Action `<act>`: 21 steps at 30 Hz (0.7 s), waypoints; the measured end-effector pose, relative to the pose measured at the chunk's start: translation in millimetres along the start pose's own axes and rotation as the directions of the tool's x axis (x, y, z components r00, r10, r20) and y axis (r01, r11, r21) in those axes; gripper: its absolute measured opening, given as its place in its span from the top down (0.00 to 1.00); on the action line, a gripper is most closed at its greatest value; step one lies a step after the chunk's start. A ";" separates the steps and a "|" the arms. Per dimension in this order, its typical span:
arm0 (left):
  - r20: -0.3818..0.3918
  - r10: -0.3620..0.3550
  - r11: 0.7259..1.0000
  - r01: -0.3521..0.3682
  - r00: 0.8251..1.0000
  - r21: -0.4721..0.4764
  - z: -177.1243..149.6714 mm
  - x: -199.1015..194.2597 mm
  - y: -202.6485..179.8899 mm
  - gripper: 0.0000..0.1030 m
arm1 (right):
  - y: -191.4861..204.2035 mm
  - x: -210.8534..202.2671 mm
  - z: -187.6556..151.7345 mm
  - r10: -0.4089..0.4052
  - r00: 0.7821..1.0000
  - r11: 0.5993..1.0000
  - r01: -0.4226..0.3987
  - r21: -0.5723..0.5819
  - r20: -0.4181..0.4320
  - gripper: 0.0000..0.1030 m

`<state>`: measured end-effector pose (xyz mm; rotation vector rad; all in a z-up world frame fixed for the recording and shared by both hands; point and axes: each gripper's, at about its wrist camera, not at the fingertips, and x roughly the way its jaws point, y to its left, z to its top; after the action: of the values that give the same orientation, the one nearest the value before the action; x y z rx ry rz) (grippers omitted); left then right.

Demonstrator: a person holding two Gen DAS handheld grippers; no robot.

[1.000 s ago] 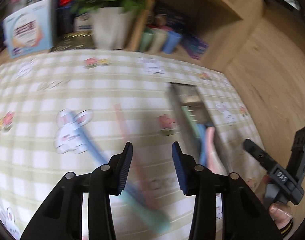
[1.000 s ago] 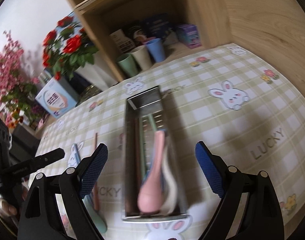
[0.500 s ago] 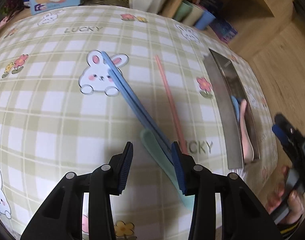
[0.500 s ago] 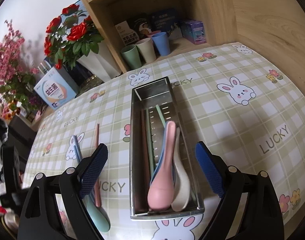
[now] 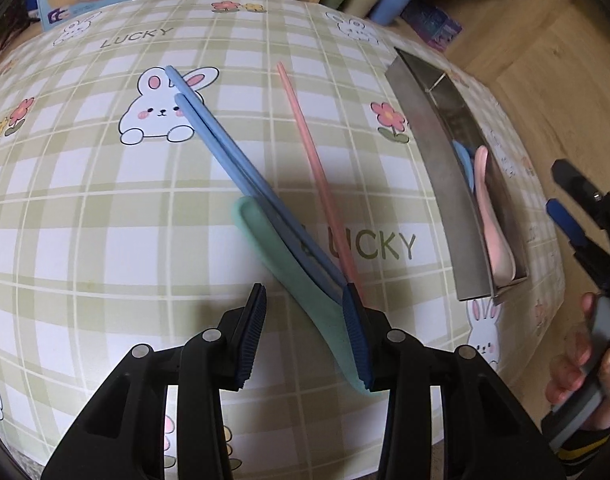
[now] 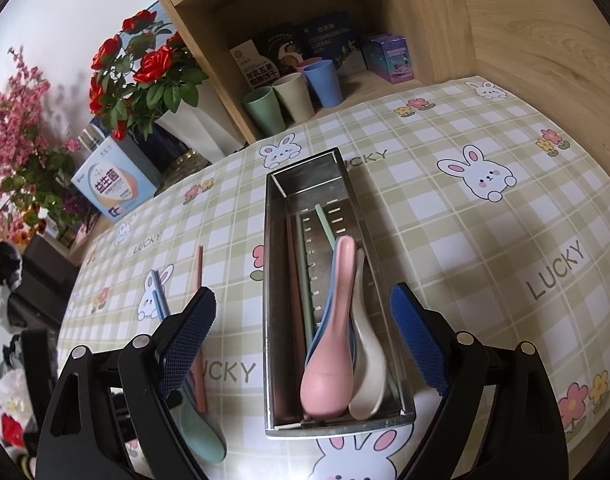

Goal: Organize utensils
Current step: 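Grasp the teal spoon by its handle with the left gripper and lift it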

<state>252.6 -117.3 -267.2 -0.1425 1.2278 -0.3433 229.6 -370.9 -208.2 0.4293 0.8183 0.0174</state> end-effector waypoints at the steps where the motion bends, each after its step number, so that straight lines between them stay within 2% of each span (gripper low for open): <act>1: 0.003 0.016 1.000 -0.016 1.000 0.016 0.4 1.9 -3.6 0.63 | -0.5 -0.2 0.1 0.000 1.000 1.000 0.000 0.001 0.000 0.16; 6: 0.009 0.089 0.994 -0.090 0.996 0.066 -0.4 3.7 -10.5 0.63 | -1.8 -1.2 -0.2 0.003 1.000 1.000 -0.003 0.008 0.001 0.16; 15: 0.014 0.163 0.984 -0.164 0.987 0.067 0.0 -0.2 4.7 0.63 | -2.2 -1.7 -1.4 0.009 1.000 1.000 -0.009 0.018 -0.001 0.16; 18: 0.019 0.171 0.983 -0.172 0.985 0.060 0.4 -1.9 9.3 0.72 | -1.6 -1.9 -1.4 0.008 1.000 1.000 -0.008 0.019 -0.001 0.16; 21: 0.029 0.148 0.989 -0.149 0.989 0.027 2.8 -3.3 17.1 0.80 | -1.8 -1.9 -1.4 0.010 1.000 1.000 -0.010 0.021 -0.002 0.16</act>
<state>257.4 -100.3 -268.2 -0.0301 1.1989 -0.2290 227.0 -372.3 -208.3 0.4531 0.8194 0.0185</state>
